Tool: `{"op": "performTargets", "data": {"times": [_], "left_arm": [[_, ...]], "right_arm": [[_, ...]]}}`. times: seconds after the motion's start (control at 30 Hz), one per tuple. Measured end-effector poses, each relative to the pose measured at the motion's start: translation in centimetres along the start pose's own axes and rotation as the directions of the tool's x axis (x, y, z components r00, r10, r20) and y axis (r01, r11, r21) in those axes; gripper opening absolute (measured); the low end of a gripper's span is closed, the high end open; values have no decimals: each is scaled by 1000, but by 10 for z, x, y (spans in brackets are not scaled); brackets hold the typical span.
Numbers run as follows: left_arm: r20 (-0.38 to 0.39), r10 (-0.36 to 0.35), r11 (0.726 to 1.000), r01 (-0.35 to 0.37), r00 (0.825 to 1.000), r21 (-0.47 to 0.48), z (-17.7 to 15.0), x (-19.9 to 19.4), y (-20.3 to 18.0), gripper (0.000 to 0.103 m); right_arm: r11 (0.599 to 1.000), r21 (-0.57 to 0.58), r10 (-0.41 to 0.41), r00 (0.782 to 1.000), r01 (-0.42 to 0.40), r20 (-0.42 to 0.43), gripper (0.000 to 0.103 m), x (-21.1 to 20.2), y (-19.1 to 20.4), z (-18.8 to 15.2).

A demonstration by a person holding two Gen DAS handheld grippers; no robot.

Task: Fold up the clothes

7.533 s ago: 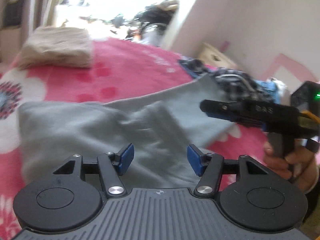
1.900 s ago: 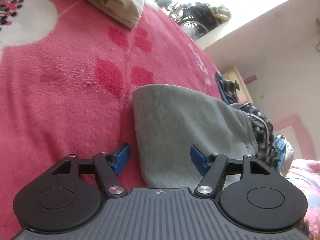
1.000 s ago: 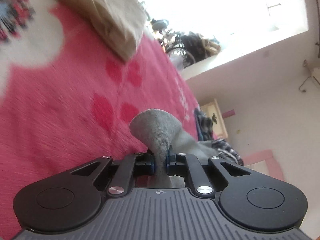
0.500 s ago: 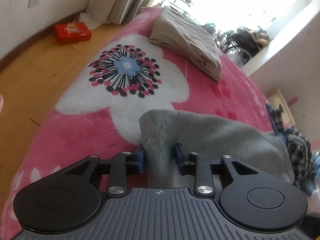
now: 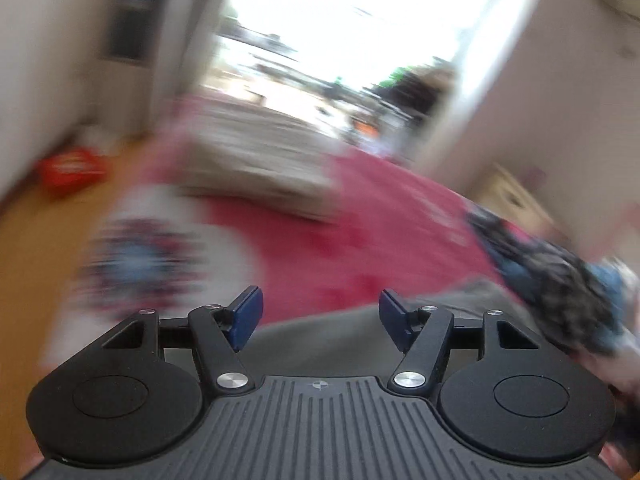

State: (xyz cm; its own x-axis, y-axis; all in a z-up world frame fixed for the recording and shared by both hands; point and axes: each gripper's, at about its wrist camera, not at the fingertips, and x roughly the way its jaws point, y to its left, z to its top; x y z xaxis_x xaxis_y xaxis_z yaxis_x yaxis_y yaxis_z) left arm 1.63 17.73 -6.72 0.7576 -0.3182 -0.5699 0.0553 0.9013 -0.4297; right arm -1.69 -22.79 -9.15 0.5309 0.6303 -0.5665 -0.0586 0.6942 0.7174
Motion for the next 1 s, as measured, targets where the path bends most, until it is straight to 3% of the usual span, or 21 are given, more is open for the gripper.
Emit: {"op": "performTargets", "data": {"times": [0.07, 0.13, 0.23, 0.37, 0.53, 0.7, 0.9, 1.0], "left_arm": [[2, -29, 999, 29, 1000, 45, 9, 9, -15, 65], [-63, -97, 989, 103, 993, 108, 14, 60, -50, 65], [-162, -146, 972, 172, 976, 162, 20, 122, -87, 65], [-247, -157, 947, 217, 956, 236, 21, 170, -115, 65], [-345, -180, 931, 273, 921, 242, 17, 204, -122, 65], [-382, -194, 921, 302, 904, 247, 15, 218, -122, 65], [-372, -211, 911, 320, 904, 259, 14, 221, -127, 63], [-372, -209, 908, 321, 904, 270, 13, 224, -130, 63]], "right_arm": [[993, 96, -82, 989, 70, 122, 56, -8, -18, 18], [982, 146, -143, 973, 117, 182, 57, -8, -31, 27], [965, 184, -222, 955, 186, 198, 57, 12, -39, 31], [954, 222, -249, 947, 203, 202, 57, 20, -64, 40], [948, 273, -221, 958, 166, 182, 57, 35, -84, 55], [946, 299, -183, 969, 128, 166, 57, 46, -97, 62], [962, 265, -111, 976, 58, 189, 56, 54, -96, 64], [970, 239, -93, 980, 50, 174, 49, 62, -96, 64]]}}
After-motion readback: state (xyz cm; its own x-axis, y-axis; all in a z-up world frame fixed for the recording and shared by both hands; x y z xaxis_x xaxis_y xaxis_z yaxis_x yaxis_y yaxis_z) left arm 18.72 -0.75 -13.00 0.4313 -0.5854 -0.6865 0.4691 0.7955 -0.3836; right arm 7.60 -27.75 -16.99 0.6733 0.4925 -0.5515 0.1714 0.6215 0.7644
